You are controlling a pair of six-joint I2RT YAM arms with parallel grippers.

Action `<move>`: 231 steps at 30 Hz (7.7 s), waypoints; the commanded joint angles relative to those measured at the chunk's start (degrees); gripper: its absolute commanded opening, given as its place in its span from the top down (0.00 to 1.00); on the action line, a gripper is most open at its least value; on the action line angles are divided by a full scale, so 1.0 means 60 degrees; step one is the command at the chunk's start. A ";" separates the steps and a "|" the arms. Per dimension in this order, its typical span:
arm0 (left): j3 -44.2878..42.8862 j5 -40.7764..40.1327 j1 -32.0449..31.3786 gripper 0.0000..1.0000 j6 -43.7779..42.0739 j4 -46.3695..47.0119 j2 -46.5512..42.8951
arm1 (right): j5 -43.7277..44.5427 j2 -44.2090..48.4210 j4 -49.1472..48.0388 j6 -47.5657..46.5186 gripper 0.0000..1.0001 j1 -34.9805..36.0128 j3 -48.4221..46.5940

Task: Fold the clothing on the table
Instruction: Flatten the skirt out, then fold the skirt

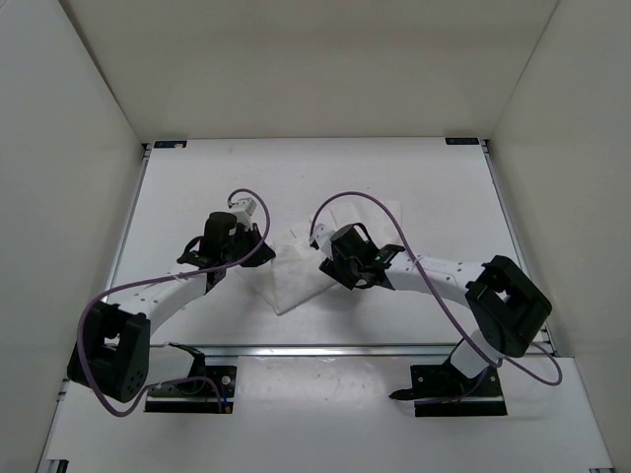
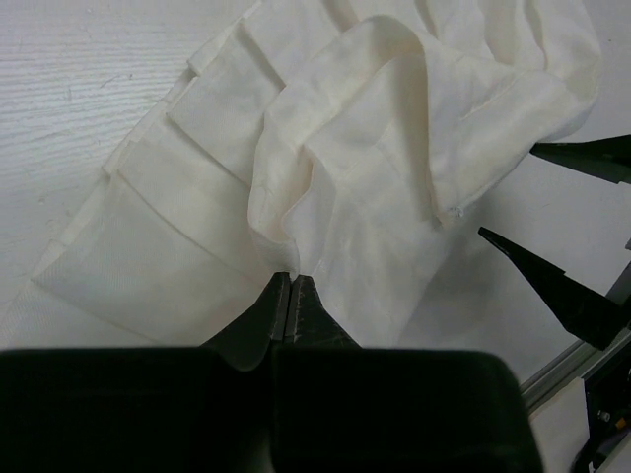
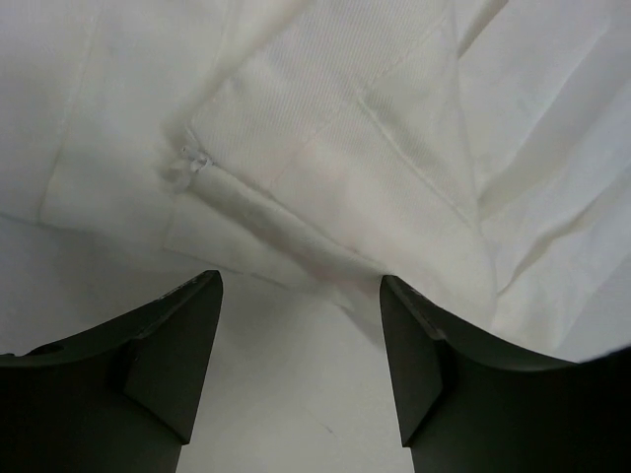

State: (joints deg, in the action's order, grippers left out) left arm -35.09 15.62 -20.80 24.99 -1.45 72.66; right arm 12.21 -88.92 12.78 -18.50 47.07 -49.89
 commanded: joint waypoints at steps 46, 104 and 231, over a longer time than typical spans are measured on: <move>-0.1442 0.0180 0.1329 0.66 0.0402 -0.0506 -0.0914 | -0.4268 0.3080 -0.2330 0.1598 0.73 -0.4097 0.0115; 0.1791 -0.2134 -0.0445 1.00 0.1240 -0.0280 -0.0433 | -0.5023 0.2016 -0.1212 0.8153 1.00 -0.3877 0.2824; 0.3109 0.0195 0.0975 0.11 0.3335 0.1392 -0.2421 | -0.6608 -0.0904 0.0345 0.6585 0.56 -0.1178 -0.5005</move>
State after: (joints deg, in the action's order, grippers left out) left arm -17.39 15.70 -16.10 44.45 17.12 65.80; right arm -30.50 -105.47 16.69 21.06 42.70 -83.66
